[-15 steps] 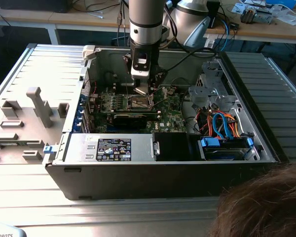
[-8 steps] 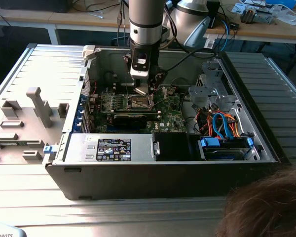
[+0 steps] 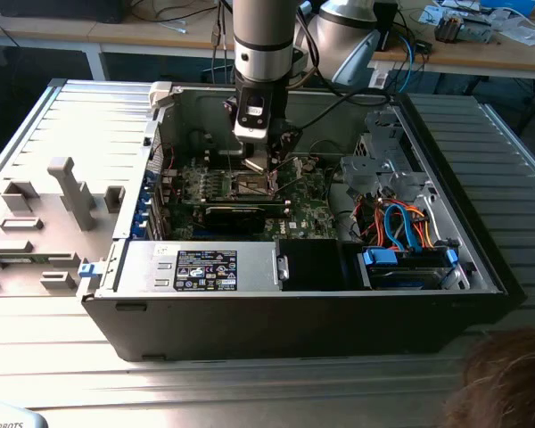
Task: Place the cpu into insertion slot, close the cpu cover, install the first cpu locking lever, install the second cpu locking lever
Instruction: 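Place the cpu into insertion slot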
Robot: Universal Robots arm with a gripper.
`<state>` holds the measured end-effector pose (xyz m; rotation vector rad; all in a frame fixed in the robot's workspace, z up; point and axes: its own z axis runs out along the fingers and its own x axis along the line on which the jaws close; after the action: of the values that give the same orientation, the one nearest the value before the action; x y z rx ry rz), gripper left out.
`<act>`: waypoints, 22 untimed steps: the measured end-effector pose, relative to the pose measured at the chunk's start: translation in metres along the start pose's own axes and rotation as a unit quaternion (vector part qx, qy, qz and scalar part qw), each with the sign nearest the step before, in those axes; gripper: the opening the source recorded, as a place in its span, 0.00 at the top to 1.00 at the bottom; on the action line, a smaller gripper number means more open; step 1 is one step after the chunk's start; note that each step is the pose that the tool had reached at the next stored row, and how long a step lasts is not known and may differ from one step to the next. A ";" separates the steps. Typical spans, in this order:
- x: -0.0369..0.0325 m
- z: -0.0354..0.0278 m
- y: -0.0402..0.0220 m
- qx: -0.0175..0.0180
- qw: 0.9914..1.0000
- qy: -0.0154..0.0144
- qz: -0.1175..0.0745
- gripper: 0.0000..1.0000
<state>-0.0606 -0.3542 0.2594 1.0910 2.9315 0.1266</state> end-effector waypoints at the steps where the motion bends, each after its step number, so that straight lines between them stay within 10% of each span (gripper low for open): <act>1: 0.0000 0.0001 0.0000 0.000 1.000 0.000 0.001 0.46; 22: -0.0001 0.0027 -0.0002 0.002 0.999 -0.005 0.034 0.46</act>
<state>-0.0606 -0.3541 0.2567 1.1898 2.8880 0.1173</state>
